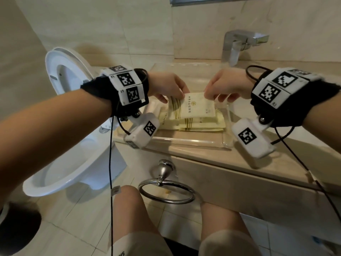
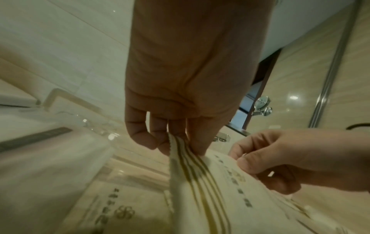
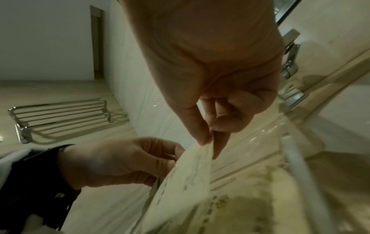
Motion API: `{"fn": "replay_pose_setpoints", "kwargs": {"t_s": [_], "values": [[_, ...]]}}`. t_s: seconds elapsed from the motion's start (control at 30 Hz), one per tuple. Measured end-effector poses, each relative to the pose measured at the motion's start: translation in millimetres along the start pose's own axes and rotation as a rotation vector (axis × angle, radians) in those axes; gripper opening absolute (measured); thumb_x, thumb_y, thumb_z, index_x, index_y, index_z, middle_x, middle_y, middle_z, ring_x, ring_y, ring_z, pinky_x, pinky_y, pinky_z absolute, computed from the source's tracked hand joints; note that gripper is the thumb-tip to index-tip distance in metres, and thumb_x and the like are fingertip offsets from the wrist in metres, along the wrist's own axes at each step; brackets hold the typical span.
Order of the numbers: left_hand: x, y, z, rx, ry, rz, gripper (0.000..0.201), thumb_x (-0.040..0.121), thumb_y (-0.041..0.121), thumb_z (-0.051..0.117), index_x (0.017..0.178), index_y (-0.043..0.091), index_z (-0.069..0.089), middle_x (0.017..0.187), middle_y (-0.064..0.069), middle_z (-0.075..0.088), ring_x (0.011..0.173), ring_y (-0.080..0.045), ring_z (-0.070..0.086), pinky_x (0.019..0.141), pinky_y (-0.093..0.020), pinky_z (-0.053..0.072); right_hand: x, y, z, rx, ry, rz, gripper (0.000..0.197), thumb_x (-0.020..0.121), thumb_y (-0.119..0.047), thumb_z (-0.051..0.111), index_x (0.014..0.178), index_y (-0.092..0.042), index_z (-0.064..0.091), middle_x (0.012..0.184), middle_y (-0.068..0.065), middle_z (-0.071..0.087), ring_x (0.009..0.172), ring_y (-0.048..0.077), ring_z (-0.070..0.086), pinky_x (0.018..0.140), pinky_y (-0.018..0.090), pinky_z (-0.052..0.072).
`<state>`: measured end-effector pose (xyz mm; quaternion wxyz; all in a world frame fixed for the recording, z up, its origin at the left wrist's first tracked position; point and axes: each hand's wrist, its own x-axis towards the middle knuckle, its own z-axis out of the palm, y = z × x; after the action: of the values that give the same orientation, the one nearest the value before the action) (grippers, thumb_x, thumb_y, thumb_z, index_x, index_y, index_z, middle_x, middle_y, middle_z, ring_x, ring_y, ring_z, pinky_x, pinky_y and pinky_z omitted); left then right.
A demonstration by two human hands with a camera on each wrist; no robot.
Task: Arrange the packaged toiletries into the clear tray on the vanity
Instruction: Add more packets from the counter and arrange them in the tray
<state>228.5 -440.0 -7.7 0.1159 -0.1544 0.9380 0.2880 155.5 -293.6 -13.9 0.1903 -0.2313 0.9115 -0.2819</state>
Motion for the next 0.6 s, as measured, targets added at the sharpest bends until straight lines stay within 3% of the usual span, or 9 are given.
{"fn": "replay_pose_setpoints", "kwargs": {"t_s": [0.13,0.27,0.37,0.43,0.5,0.6], "values": [[10,1,14,0.05,-0.051,-0.022,0.014,0.089,0.012,0.058,0.099,0.022,0.062,0.09,0.004,0.062,0.072,-0.005,0.054,0.066,-0.019,0.047,0,17,-1,-0.082,0.007,0.037,0.024,0.082,-0.012,0.066,0.103,-0.002,0.069,0.092,0.01,0.068,0.065,0.015,0.05,0.048,0.021,0.037],[16,3,22,0.046,-0.059,-0.026,0.012,0.088,0.009,0.06,0.092,0.02,0.061,0.085,0.003,0.06,0.071,-0.007,0.054,0.07,-0.023,0.051,1,24,3,-0.15,0.009,0.01,0.022,0.084,-0.009,0.064,0.103,0.0,0.07,0.079,0.007,0.065,0.054,0.012,0.045,0.044,0.021,0.034],[18,3,23,0.053,-0.046,-0.011,0.014,0.087,0.009,0.061,0.088,0.023,0.062,0.089,0.004,0.062,0.072,-0.005,0.055,0.072,-0.021,0.051,1,27,6,-0.153,0.034,-0.027,0.02,0.083,-0.008,0.065,0.1,-0.002,0.071,0.064,0.0,0.06,0.048,0.01,0.044,0.033,0.016,0.033],[19,3,23,0.043,-0.012,0.01,0.014,0.087,0.011,0.062,0.086,0.024,0.061,0.092,0.004,0.061,0.077,-0.008,0.056,0.071,-0.019,0.049,1,28,6,-0.17,0.058,-0.043,0.018,0.081,-0.008,0.066,0.098,-0.005,0.071,0.061,-0.002,0.058,0.047,0.009,0.045,0.033,0.015,0.033],[18,3,21,0.02,0.04,0.052,0.012,0.088,0.013,0.06,0.092,0.024,0.062,0.094,0.004,0.06,0.088,-0.011,0.055,0.071,-0.019,0.048,0,27,5,-0.207,0.07,-0.054,0.016,0.082,-0.007,0.065,0.097,-0.006,0.071,0.064,0.0,0.059,0.052,0.011,0.049,0.043,0.02,0.04],[12,7,16,0.018,0.055,0.13,0.015,0.089,0.021,0.058,0.104,0.024,0.059,0.096,0.009,0.058,0.096,-0.012,0.054,0.074,-0.02,0.048,2,24,6,-0.31,0.147,-0.1,0.02,0.085,-0.007,0.056,0.1,-0.006,0.068,0.094,0.008,0.069,0.082,0.023,0.064,0.076,0.034,0.056]]}}
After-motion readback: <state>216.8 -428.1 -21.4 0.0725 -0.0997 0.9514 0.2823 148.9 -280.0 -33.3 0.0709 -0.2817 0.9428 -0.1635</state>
